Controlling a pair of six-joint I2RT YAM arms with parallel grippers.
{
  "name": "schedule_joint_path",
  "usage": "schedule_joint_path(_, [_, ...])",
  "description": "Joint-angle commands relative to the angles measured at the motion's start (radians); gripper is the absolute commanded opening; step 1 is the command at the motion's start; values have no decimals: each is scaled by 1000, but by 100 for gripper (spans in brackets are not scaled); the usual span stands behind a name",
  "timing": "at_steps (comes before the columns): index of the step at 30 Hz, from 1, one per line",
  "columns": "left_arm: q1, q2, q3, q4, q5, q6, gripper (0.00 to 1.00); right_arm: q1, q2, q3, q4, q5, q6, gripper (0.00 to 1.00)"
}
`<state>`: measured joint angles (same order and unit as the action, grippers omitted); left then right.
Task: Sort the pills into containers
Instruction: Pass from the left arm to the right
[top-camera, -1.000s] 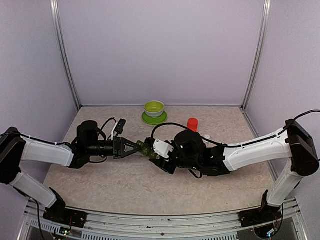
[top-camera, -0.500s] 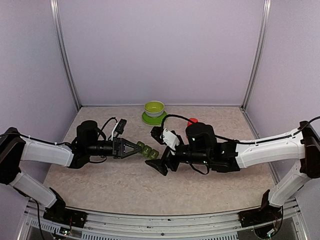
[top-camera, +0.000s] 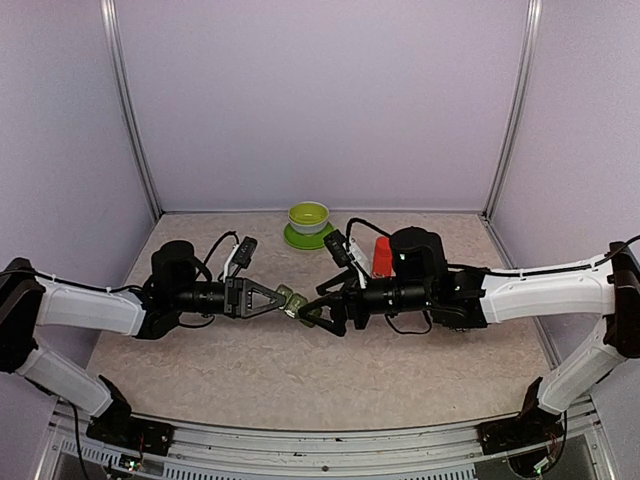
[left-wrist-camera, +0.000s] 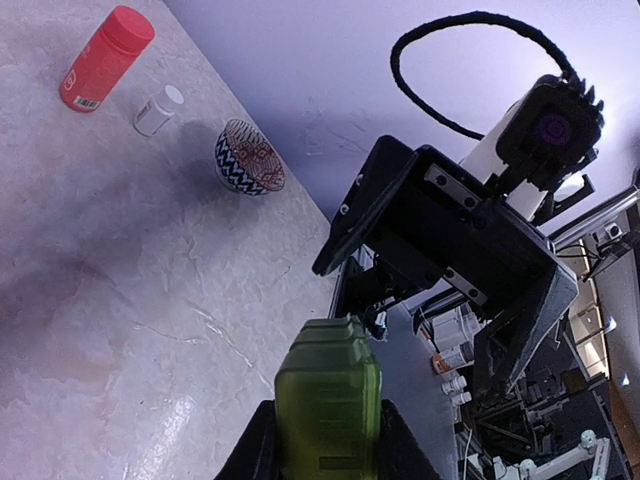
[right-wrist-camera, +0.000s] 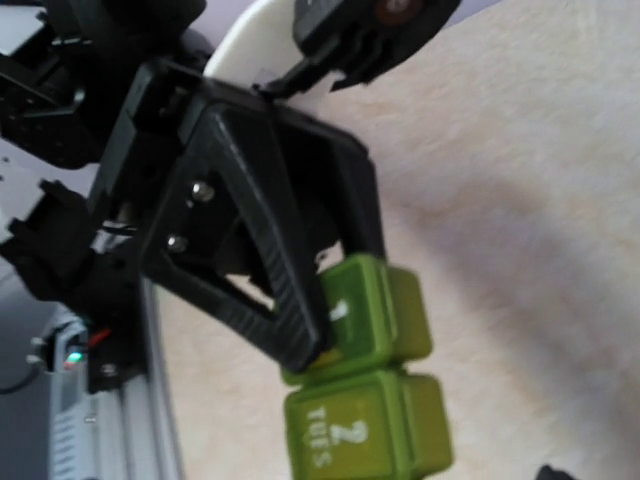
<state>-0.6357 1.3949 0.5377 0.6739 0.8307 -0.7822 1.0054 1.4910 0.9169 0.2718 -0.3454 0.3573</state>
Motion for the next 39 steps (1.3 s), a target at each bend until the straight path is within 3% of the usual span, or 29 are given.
schedule_joint_path(1, [-13,-37,9,78,15,-8,20,-16,-12,-14,-16,-60,144,91])
schedule_joint_path(6, [-19,-57,-4,106,-18,-33,20,-24,21,-46,55,-98,218,88])
schedule_joint_path(13, [-36,-59,-45,206,-74,-114,21,-26,26,-140,339,-125,341,83])
schedule_joint_path(19, [-70,-35,-63,254,-115,-141,22,-27,68,-143,469,-149,395,80])
schedule_joint_path(25, [-95,-7,-73,320,-138,-173,22,-26,130,-123,534,-173,438,75])
schedule_joint_path(36, [-108,-22,-79,277,-179,-132,22,-26,120,-158,624,-179,492,62])
schedule_joint_path(39, [-108,-21,-78,277,-181,-132,22,-26,121,-157,624,-183,502,54])
